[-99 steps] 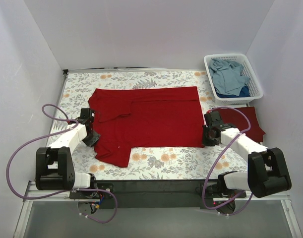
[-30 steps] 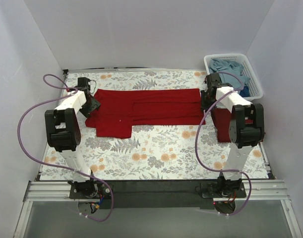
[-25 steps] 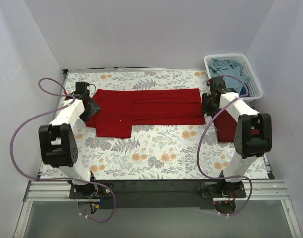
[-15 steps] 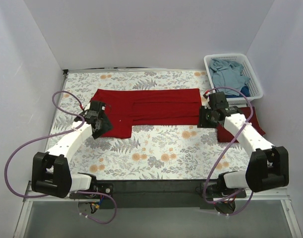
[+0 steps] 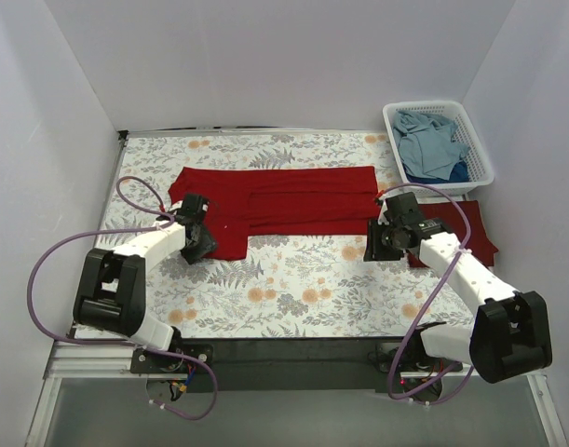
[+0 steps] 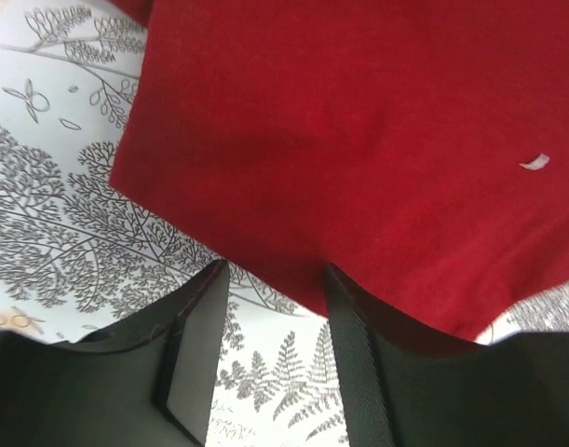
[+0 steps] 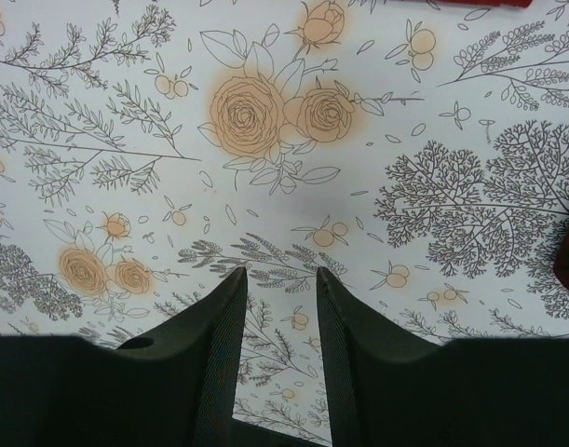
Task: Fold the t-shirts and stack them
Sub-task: Fold the tshirt
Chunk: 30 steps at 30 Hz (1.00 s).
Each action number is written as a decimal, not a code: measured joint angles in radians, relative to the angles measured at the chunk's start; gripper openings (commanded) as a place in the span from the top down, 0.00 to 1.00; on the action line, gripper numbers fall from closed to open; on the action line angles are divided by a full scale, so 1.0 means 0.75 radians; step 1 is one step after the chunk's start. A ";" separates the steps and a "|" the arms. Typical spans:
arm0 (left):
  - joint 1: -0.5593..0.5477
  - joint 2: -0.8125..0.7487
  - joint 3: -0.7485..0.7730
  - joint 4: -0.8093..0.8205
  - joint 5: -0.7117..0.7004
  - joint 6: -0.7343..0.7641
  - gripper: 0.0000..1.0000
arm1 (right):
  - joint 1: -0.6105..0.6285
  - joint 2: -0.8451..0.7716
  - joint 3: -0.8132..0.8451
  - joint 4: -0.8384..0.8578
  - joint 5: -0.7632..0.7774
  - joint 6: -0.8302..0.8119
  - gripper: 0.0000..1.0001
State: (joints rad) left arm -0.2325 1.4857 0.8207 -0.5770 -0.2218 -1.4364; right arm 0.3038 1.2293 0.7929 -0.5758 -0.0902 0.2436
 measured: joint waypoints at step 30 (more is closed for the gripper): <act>0.015 0.554 0.940 -0.096 -0.097 0.081 1.00 | 0.001 -0.096 -0.032 0.005 -0.100 -0.075 0.25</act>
State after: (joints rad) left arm -0.2214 1.9015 1.5261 -0.6491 -0.2943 -1.3758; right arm 0.3046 1.1572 0.7689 -0.5724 -0.1650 0.1875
